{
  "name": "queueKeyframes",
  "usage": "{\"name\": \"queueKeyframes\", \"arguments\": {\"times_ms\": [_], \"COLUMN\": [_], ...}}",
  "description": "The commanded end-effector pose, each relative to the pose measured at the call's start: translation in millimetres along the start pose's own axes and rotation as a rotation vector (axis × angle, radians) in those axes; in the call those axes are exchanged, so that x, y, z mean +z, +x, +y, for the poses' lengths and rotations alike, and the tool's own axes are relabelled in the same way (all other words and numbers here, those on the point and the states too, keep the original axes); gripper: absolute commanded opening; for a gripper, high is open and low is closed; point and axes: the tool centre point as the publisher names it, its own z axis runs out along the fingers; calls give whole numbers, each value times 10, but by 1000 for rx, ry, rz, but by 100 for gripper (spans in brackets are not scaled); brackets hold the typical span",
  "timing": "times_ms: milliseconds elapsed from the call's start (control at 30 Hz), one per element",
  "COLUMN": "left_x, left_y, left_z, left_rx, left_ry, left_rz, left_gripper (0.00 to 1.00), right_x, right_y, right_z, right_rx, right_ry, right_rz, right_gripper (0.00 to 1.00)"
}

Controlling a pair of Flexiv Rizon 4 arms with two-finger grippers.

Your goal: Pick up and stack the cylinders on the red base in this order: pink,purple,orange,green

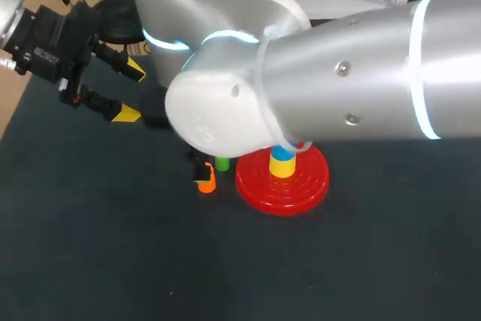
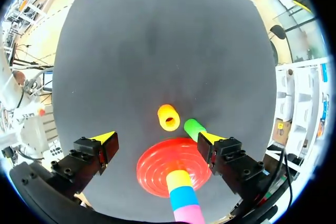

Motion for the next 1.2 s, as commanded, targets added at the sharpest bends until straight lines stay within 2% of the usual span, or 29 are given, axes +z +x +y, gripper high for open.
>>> {"name": "queueKeyframes", "arguments": {"times_ms": [33,300,633,1200], "left_x": [3,3,3,3], "left_y": [0,0,0,0], "left_z": [-10,-10,-10,-10], "left_rx": [1,1,1,1], "left_ry": [-2,-2,-2,-2], "left_rz": [0,0,0,0], "left_gripper": [100,100,100,100], "right_x": [30,82,-1,33], "right_y": [-1,1,80,33], "right_z": [-19,-59,-198,-282], "right_rx": [5,8,21,9], "right_ry": [5,-4,30,25], "right_rz": [-10,-27,-36,-66], "right_gripper": [100,100,100,100]}}
